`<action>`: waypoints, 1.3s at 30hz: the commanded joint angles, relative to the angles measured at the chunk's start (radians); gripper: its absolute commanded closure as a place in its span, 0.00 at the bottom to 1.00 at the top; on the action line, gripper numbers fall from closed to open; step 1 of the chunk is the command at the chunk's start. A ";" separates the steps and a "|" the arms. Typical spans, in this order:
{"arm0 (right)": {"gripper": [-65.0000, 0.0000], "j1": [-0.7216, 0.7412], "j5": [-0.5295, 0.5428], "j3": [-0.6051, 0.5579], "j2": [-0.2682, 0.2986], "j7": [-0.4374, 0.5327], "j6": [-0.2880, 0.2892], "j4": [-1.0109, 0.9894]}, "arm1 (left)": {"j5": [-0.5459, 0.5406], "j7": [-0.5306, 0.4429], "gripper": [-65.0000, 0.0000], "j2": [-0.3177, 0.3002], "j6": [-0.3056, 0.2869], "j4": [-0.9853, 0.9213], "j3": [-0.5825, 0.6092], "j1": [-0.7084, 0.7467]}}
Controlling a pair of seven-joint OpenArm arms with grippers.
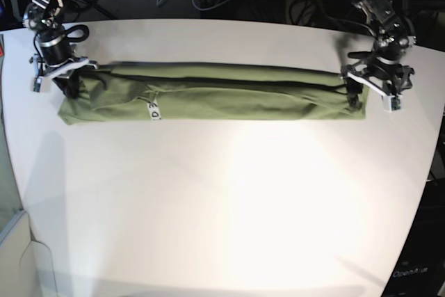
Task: Fold the T-shirt properly
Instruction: 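Regrasp the strip ends with both grippers and pull them taut, then carry the strip end with the left gripper toward the right gripper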
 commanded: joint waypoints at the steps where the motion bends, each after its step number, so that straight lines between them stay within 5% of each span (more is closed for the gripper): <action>1: 0.99 -0.015 -0.016 0.003 0.006 -0.034 -0.016 0.005 | 0.014 0.013 0.21 0.000 -0.003 -0.003 0.001 -0.004; 15: 0.99 -0.017 -0.016 0.002 0.004 -0.034 -0.016 0.005 | 0.011 0.013 0.24 0.046 -0.003 -0.100 0.060 -0.004; 24: 0.99 -0.017 -0.016 0.002 0.004 -0.034 -0.016 0.005 | 0.013 0.013 1.00 0.066 -0.003 -0.103 0.060 -0.004; 39: 0.99 -0.017 -0.016 0.002 0.004 -0.037 -0.016 0.005 | 0.017 0.013 0.98 0.089 -0.003 0.210 0.071 -0.004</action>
